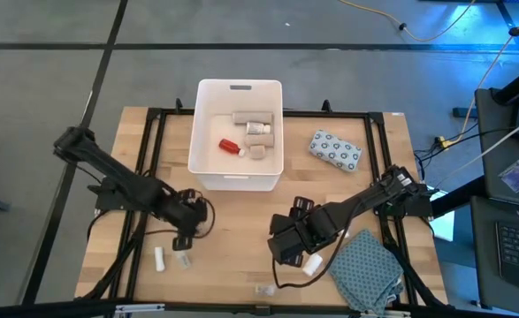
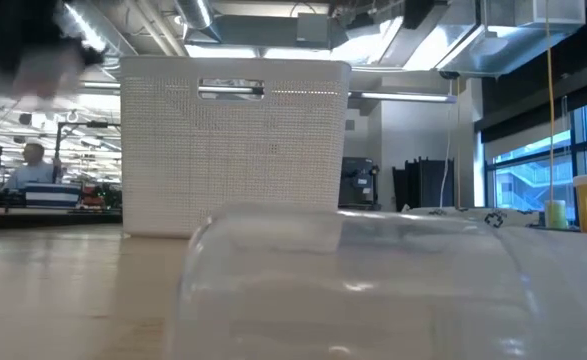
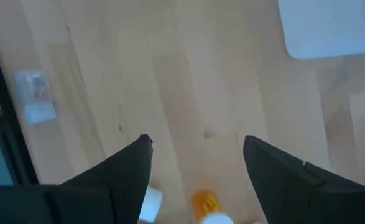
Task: Pick & place medical supplies in basket/bin
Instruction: Put the top transparent pill bottle into the white bin, then put the orange pill bottle into the white bin, then put the top transparent pill bottle into the white bin
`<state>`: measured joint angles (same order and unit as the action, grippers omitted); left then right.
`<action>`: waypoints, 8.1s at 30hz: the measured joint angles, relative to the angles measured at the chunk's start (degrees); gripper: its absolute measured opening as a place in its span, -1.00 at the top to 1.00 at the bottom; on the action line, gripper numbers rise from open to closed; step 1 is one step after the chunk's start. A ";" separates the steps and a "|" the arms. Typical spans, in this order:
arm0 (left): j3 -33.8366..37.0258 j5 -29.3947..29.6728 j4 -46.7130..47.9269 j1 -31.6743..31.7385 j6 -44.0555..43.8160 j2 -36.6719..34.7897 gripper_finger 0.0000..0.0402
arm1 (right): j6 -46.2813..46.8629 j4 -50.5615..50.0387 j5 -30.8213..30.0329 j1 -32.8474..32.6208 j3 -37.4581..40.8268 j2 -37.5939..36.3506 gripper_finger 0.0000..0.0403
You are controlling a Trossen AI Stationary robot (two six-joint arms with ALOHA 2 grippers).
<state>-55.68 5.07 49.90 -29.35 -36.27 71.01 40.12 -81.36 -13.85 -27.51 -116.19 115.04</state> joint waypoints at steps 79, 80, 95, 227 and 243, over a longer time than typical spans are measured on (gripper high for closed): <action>-24.92 -0.13 4.65 60.97 45.67 31.11 -0.27 | 42.08 -2.27 15.21 -0.12 24.20 -18.67 -0.26; -24.92 -0.14 4.58 60.97 45.07 29.39 -0.27 | 43.88 0.12 15.13 -0.53 26.55 -20.34 -0.26; -24.92 -7.57 4.14 52.40 31.29 1.60 -0.27 | 43.80 15.62 15.08 -2.27 45.16 -24.17 -0.29; -24.94 19.32 11.75 26.39 14.53 -26.01 -0.27 | -11.58 71.13 24.50 51.30 9.94 17.47 -0.43; -24.92 12.93 11.68 26.42 15.75 -26.06 -0.27 | -33.48 45.70 22.04 46.40 -18.97 17.00 -0.51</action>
<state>-80.60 18.00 61.58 -2.94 -20.51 44.95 6.64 -35.65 8.19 18.89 -135.16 132.03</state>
